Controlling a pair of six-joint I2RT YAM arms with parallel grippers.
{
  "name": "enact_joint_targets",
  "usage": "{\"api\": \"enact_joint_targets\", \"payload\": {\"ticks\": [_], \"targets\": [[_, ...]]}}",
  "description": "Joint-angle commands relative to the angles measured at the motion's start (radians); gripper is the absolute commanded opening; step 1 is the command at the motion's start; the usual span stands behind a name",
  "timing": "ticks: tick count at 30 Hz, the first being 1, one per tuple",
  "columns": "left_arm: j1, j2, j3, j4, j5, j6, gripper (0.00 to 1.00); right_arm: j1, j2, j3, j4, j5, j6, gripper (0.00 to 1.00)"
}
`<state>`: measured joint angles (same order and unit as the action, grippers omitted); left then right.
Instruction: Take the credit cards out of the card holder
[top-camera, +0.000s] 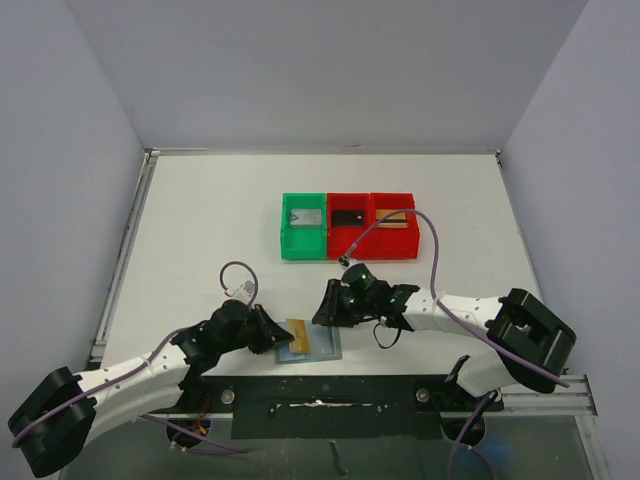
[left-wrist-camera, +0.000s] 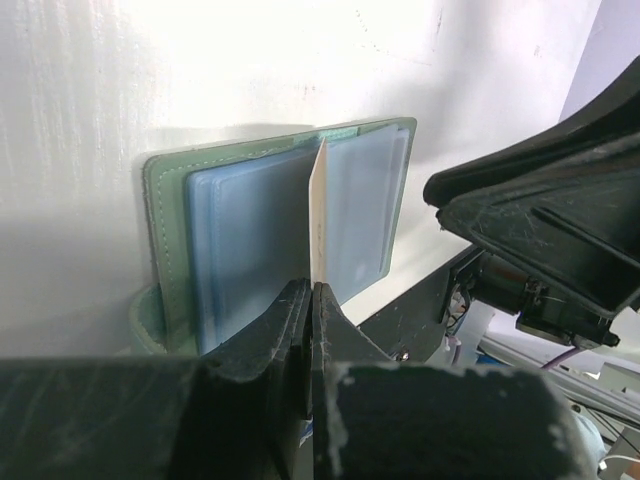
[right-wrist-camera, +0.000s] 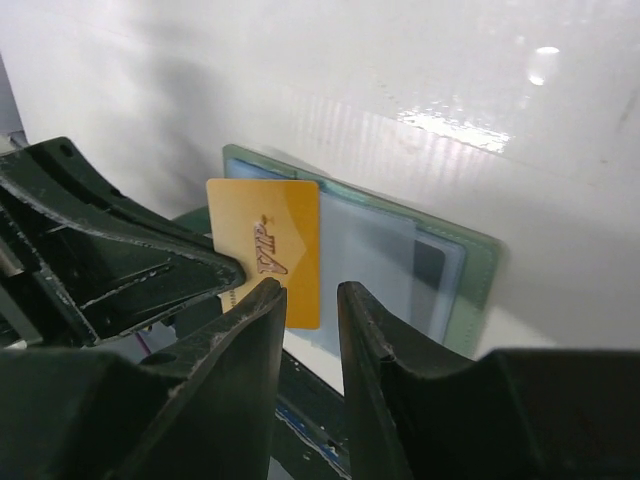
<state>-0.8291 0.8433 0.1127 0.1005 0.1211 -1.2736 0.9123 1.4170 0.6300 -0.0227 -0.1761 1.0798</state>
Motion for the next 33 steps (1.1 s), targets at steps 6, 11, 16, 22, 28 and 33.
{"api": "enact_joint_targets", "payload": {"ticks": [6, 11, 16, 22, 28, 33], "targets": [[0.061, -0.093, 0.052, -0.102, 0.037, 0.053, 0.00, 0.038, 0.071, 0.062, 0.112, -0.047, -0.002, 0.23], [0.096, -0.147, 0.056, -0.149, 0.064, 0.059, 0.00, 0.034, 0.062, 0.058, -0.009, 0.052, 0.015, 0.25], [0.118, -0.185, 0.064, -0.142, 0.079, 0.065, 0.00, 0.032, -0.101, 0.003, -0.044, 0.184, -0.015, 0.27], [0.140, -0.166, 0.012, 0.096, 0.137, 0.002, 0.00, 0.027, -0.453, -0.074, -0.089, 0.365, -0.093, 0.62], [0.146, -0.164, 0.028, 0.175, 0.152, -0.016, 0.00, -0.008, -0.672, -0.064, -0.230, 0.472, -0.257, 0.71], [0.146, -0.177, 0.064, 0.161, 0.150, 0.000, 0.00, -0.018, -0.783, -0.081, -0.200, 0.569, -0.359, 0.73]]}}
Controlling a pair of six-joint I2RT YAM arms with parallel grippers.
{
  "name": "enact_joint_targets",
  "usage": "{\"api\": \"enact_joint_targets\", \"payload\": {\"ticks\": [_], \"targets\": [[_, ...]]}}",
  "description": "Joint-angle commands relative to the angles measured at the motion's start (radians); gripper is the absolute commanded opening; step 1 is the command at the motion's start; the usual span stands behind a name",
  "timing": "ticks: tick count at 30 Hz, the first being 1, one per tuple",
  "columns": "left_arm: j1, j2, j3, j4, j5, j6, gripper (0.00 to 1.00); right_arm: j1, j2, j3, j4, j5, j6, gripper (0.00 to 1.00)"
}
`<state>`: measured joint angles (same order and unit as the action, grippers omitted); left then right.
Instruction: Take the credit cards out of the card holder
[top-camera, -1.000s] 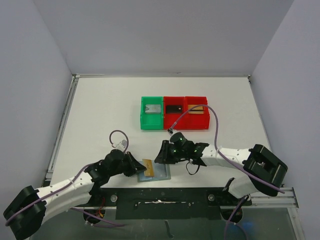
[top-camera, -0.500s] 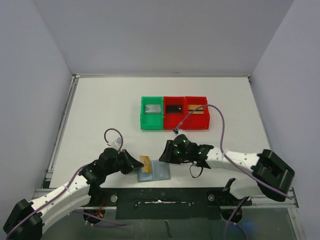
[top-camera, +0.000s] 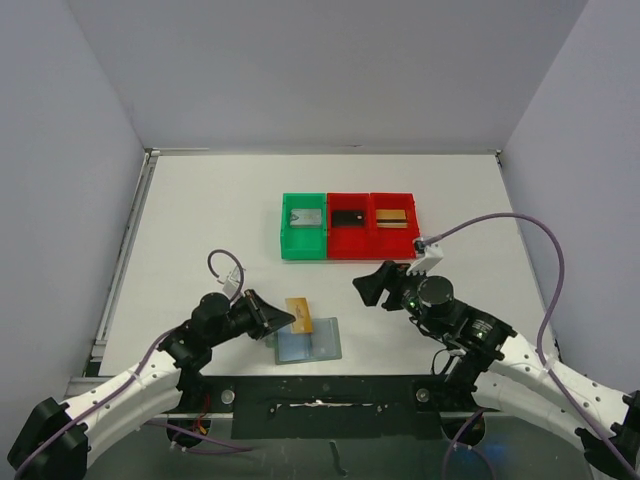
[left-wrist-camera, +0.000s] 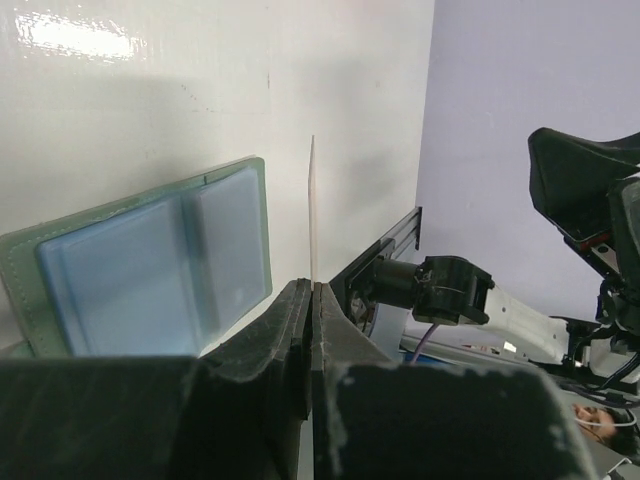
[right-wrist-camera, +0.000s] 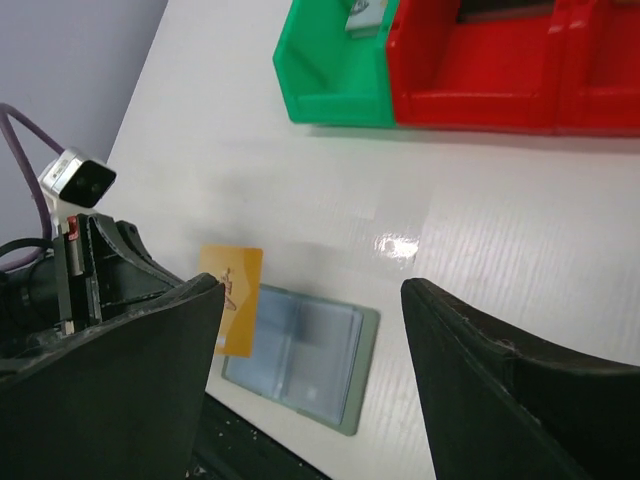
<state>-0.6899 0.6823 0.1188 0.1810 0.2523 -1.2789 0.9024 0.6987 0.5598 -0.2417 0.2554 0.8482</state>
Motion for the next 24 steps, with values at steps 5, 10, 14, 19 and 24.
{"api": "enact_joint_targets", "payload": {"ticks": [5, 10, 14, 19, 24], "targets": [[0.007, -0.018, 0.081, 0.086, 0.003, 0.027, 0.00, -0.010, -0.059, -0.042, 0.092, 0.205, -0.195, 0.74], [0.006, 0.006, 0.110, 0.104, 0.012, 0.052, 0.00, -0.010, -0.047, -0.103, 0.266, 0.145, -0.298, 0.76], [0.006, 0.037, 0.108, 0.154, 0.002, 0.052, 0.00, -0.025, -0.023, -0.081, 0.246, 0.198, -0.198, 0.95], [0.005, 0.079, 0.135, 0.193, 0.005, 0.053, 0.00, -0.161, 0.150, 0.160, -0.005, 0.146, -0.178, 0.95], [0.006, 0.074, 0.140, 0.171, 0.010, 0.056, 0.00, -0.324, 0.338, 0.274, -0.105, 0.034, -0.170, 0.88]]}}
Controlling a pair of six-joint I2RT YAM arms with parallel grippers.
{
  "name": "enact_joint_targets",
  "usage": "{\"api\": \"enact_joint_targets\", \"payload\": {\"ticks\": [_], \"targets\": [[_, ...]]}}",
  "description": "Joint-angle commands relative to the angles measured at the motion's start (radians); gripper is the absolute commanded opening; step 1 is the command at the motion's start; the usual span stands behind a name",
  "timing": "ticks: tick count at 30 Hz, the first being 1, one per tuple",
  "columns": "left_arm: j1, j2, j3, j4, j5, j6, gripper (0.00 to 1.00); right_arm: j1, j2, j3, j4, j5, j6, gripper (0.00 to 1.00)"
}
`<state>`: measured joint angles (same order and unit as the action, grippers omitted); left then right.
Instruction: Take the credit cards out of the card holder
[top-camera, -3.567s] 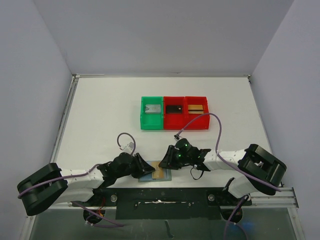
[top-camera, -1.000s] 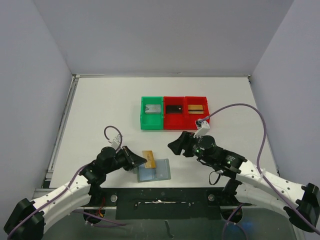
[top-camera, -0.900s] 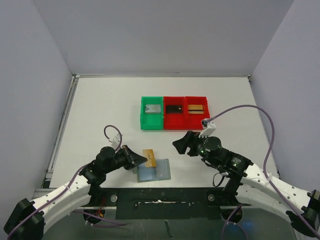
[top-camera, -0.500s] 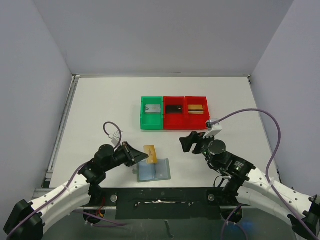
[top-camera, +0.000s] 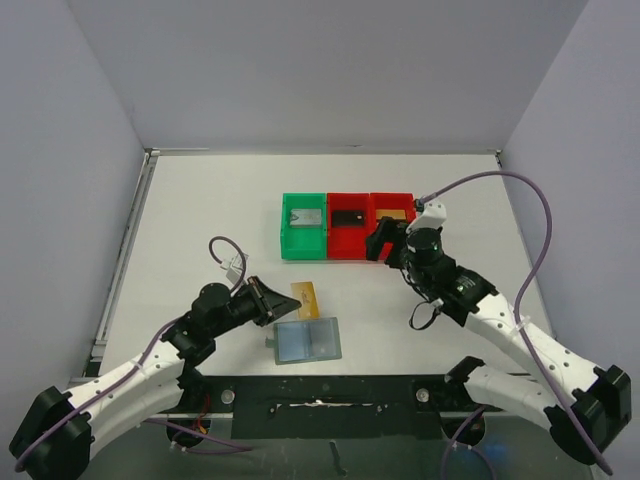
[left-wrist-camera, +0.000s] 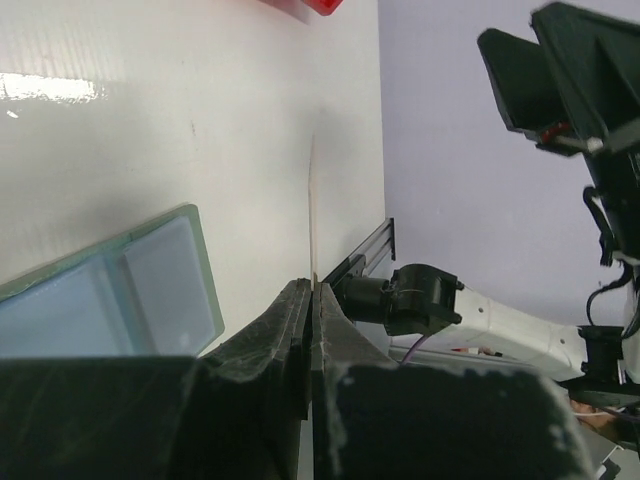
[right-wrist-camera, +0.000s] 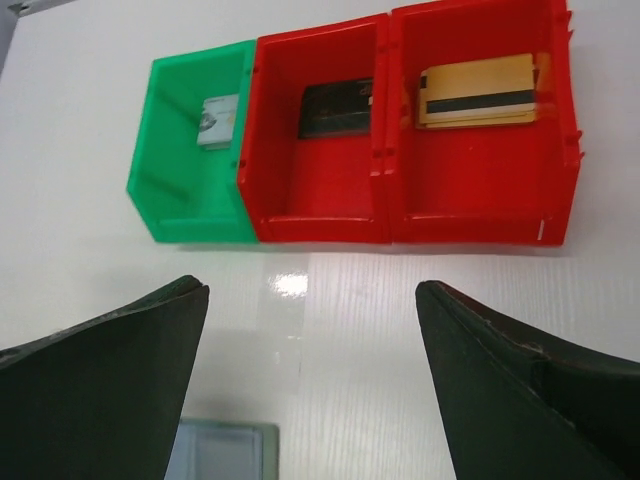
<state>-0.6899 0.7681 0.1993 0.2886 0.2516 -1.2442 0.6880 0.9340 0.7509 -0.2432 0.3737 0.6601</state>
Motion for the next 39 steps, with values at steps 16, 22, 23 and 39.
{"api": "enact_joint_targets", "payload": {"ticks": [16, 22, 23, 39], "targets": [[0.006, -0.045, 0.032, -0.004, 0.024, -0.017, 0.00, -0.248, 0.525, 0.390, -0.221, -0.233, -0.023, 0.71], [0.003, -0.057, 0.046, -0.023, 0.034, -0.012, 0.00, -0.256, 0.695, 0.526, -0.294, -0.211, -0.060, 0.58], [0.004, -0.062, 0.049, -0.035, 0.035, -0.009, 0.00, -0.256, 0.717, 0.543, -0.303, -0.212, -0.070, 0.56], [0.005, -0.091, 0.108, -0.202, 0.035, 0.048, 0.00, -0.252, 0.856, 0.630, -0.345, -0.190, -0.114, 0.38]]}}
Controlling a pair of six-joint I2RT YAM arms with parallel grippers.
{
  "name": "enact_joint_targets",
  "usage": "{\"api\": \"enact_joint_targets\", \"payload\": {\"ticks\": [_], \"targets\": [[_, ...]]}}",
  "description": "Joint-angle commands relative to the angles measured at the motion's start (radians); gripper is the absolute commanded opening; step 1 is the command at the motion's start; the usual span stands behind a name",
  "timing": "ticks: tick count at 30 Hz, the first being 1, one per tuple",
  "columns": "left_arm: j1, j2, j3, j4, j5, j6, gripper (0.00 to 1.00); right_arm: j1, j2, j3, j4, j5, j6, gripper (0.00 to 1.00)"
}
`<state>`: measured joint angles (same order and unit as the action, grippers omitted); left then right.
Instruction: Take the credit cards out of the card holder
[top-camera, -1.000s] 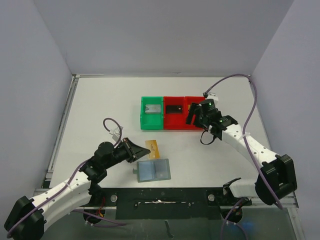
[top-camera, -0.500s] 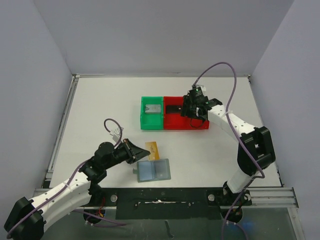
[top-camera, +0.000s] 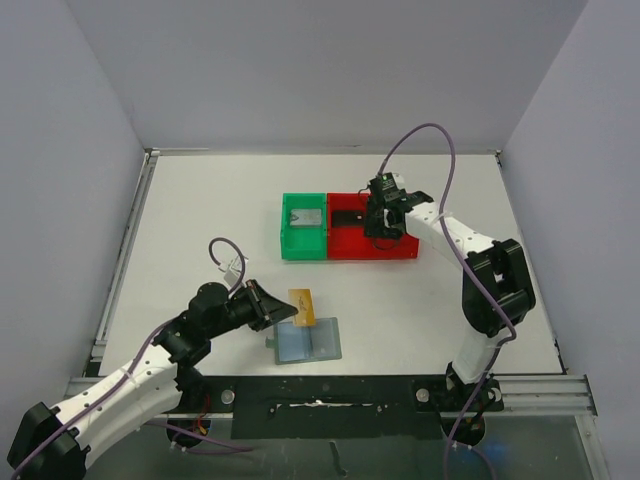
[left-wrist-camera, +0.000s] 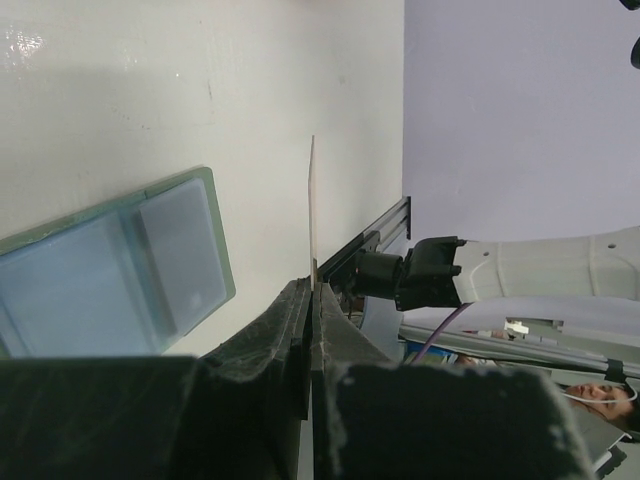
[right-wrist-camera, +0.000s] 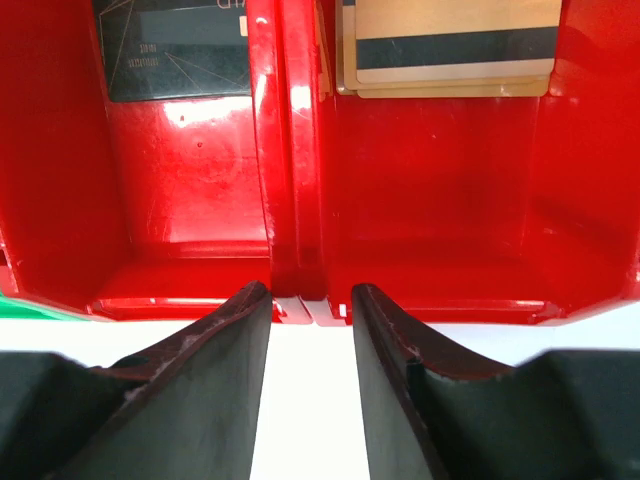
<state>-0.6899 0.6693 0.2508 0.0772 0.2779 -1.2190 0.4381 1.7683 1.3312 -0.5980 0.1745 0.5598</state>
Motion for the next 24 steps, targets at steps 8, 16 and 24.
{"api": "enact_joint_targets", "payload": {"ticks": [8, 16, 24], "targets": [[0.004, 0.035, 0.062, 0.016, 0.021, 0.029, 0.00, 0.028, 0.017, 0.042, 0.007, 0.024, 0.001, 0.27], [0.003, 0.027, 0.056, 0.020, 0.014, 0.023, 0.00, 0.100, -0.034, -0.006, -0.006, 0.064, 0.081, 0.26], [0.004, 0.040, 0.056, 0.046, 0.025, 0.018, 0.00, 0.167, -0.068, -0.046, -0.020, 0.108, 0.169, 0.27]]}}
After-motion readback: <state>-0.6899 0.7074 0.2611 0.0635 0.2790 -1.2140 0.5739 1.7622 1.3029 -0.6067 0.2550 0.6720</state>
